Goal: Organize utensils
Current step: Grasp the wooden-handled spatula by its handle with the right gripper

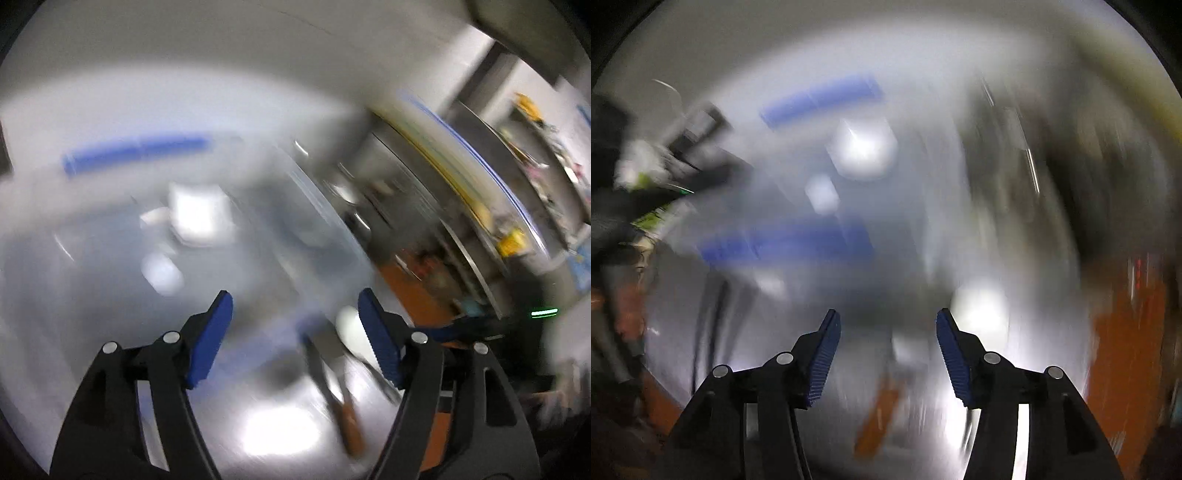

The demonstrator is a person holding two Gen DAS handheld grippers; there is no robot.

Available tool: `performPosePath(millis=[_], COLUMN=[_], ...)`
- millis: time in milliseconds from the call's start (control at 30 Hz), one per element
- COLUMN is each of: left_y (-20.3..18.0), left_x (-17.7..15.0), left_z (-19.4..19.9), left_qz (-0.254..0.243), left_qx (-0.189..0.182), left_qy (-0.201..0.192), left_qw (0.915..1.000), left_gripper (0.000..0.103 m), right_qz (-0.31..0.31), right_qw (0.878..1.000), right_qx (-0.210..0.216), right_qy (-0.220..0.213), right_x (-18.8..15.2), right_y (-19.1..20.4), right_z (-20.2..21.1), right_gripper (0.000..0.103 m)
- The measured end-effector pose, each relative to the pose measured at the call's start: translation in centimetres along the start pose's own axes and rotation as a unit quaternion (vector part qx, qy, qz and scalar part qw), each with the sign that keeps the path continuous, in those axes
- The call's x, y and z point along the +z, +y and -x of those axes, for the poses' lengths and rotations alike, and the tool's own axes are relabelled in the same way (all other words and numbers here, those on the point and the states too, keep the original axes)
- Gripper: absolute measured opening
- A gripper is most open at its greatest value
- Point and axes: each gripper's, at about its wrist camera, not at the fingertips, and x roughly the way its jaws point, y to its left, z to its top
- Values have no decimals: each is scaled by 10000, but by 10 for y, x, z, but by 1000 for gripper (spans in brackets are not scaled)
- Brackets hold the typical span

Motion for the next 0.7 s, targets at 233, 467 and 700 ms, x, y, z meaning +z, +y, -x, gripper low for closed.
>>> performPosePath(millis=[233, 467, 700], left_y=[3, 5, -2], left_x=[-77, -81, -77], left_z=[-71, -90, -104], left_qz=[600, 511, 439], left_qx=[-129, 339, 302], left_qy=[1237, 1301, 1347], left_qw=[9904, 9896, 9895], left_gripper=[67, 67, 73], right_qz=[-1110, -1044, -1041], right_qw=[9928, 9940, 9942], right_qx=[98, -142, -78], right_qy=[428, 296, 242], right_x=[-69, -79, -97], right_y=[-13, 3, 13], right_z=[-63, -82, -78], right_gripper=[55, 55, 26])
